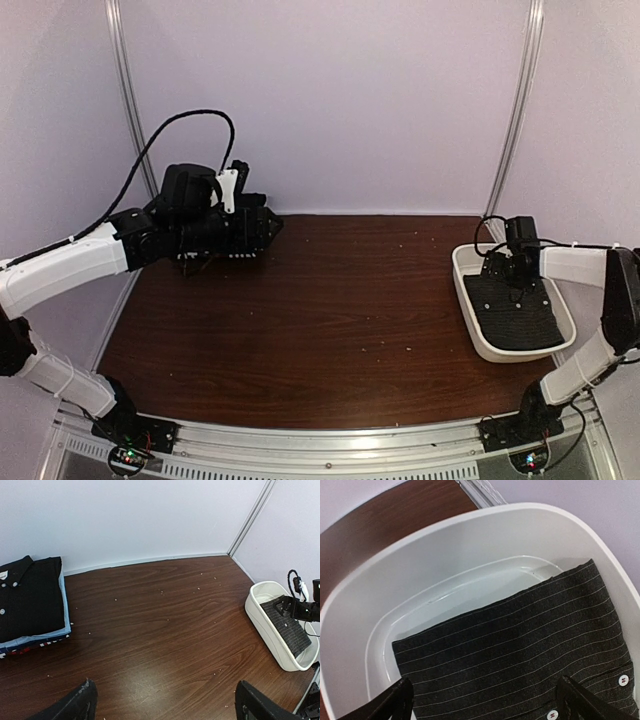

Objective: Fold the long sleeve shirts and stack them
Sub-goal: Pick up the crumpled shirt from the bin.

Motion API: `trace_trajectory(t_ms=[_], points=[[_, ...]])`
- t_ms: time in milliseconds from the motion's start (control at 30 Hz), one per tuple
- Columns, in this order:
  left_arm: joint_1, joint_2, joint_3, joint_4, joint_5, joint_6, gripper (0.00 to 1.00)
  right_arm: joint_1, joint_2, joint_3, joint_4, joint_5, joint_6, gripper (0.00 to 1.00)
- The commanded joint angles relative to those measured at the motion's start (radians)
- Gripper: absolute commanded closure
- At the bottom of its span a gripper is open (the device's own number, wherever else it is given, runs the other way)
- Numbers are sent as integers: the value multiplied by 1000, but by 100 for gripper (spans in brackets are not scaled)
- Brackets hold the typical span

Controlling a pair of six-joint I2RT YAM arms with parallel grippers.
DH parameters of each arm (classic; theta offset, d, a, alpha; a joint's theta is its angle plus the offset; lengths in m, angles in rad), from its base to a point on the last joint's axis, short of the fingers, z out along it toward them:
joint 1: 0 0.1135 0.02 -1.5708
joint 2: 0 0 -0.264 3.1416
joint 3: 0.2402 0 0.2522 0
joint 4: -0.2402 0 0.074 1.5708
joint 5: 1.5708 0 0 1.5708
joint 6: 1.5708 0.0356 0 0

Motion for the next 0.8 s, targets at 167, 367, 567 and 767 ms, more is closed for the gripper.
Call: trace_trajectory(t_ms=[167, 367, 567, 767], points=[[4, 20, 30, 3, 18, 16, 2, -39, 178, -12, 67, -47, 11, 0], [4, 19, 34, -5, 11, 20, 2, -43, 247, -38, 103, -72, 30, 9], [4, 20, 39, -5, 15, 22, 2, -55, 229, -44, 97, -86, 29, 63], [4, 22, 43, -5, 21, 17, 2, -57, 182, -8, 48, -76, 19, 100]])
